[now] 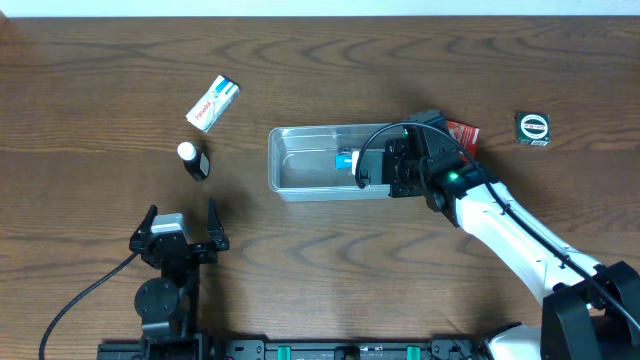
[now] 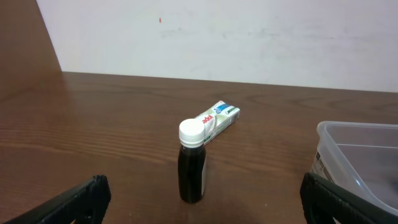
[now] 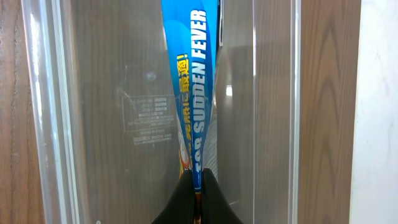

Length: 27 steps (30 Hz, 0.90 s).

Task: Pack container
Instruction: 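Lower the blue box into the container's right side and release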

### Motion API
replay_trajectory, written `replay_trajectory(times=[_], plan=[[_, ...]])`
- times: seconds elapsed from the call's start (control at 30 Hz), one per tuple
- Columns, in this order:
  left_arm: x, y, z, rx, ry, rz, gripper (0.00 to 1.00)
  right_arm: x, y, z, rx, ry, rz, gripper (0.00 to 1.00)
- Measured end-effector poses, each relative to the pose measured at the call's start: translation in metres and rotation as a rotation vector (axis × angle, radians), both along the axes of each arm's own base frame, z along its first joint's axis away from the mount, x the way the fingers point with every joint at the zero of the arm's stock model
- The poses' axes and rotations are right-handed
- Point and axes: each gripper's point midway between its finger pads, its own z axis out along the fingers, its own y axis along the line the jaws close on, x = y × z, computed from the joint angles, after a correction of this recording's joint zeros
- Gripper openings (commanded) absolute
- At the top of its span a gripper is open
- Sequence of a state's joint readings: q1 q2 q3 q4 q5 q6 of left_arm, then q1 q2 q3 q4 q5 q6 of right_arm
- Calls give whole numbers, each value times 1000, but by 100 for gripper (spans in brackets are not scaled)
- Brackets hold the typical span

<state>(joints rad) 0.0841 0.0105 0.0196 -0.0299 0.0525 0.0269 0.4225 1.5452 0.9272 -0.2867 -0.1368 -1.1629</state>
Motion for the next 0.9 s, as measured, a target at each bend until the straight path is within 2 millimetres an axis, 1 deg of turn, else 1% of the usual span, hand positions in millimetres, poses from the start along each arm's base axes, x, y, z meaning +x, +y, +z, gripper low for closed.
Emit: replay_trajectory(times=[0.33, 0.4, 0.57, 0.8, 0.83, 0.9], plan=[[0, 0, 0, 0, 0, 0, 98, 0, 0, -1, -1, 0, 9, 1], [0, 0, 0, 0, 0, 0, 98, 0, 1, -2, -2, 5, 10, 1], [0, 0, 0, 0, 0, 0, 98, 2, 4, -15, -1, 25, 17, 1], [0, 0, 0, 0, 0, 0, 98, 7, 7, -15, 8, 11, 23, 1], [0, 0, 0, 0, 0, 0, 98, 8, 7, -15, 8, 11, 23, 2], [0, 0, 0, 0, 0, 0, 98, 8, 7, -15, 9, 12, 21, 17]])
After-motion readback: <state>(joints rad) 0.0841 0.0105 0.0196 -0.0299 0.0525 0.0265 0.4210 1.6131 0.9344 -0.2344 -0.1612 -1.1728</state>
